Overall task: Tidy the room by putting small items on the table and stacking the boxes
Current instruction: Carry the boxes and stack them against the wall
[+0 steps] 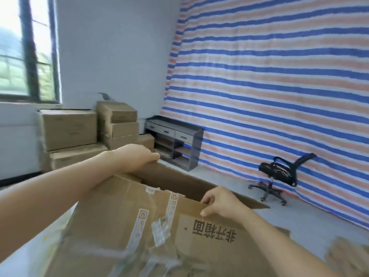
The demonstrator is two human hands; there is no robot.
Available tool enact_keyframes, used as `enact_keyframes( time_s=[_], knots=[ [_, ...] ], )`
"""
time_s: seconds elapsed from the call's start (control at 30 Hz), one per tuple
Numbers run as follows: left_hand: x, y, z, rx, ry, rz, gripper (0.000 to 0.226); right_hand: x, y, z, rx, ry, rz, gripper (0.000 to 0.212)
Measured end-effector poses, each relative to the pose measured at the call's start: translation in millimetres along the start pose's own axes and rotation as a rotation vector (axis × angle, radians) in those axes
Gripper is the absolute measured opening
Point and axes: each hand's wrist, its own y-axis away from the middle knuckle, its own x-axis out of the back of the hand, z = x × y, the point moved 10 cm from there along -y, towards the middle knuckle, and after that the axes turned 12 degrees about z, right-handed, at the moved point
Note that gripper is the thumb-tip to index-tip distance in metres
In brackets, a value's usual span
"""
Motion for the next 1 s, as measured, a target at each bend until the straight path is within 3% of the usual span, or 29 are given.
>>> enact_keyframes(
  time_s=[0.2, 0.37, 0.43, 0.8, 1.0],
  knots=[
    [-79.1, 52.3, -111.1, 0.225, -0.064, -0.194, 0.034, -109.5, -80.1, -72.7, 0.105, -0.117, -0.121, 0.017],
    [-122.8, 55.7, -165.7, 0.357, -0.11, -0.259, 0.035, -151.8, -156.9, -97.6, 0.203, -0.159, -0.208, 0.012],
    [-138.9, 42.6, -187.1, 0.412, -0.11, -0.255, 0.034, -156.2, -196.0, -98.2, 0.234, -0.172, -0.207, 0.02],
    [-201.5, -20.4, -285.8, 0.793, 0.008, -0.255, 0.048, -178.4, -373.0, -118.9, 0.403, -0.159, -0.247, 0.017],
    [-231.4, -33.1, -342.9, 0.86, -0.002, -0.185, 0.046, -209.6, -439.7, -153.2, 0.452, -0.133, -0.246, 0.015]
  ],
)
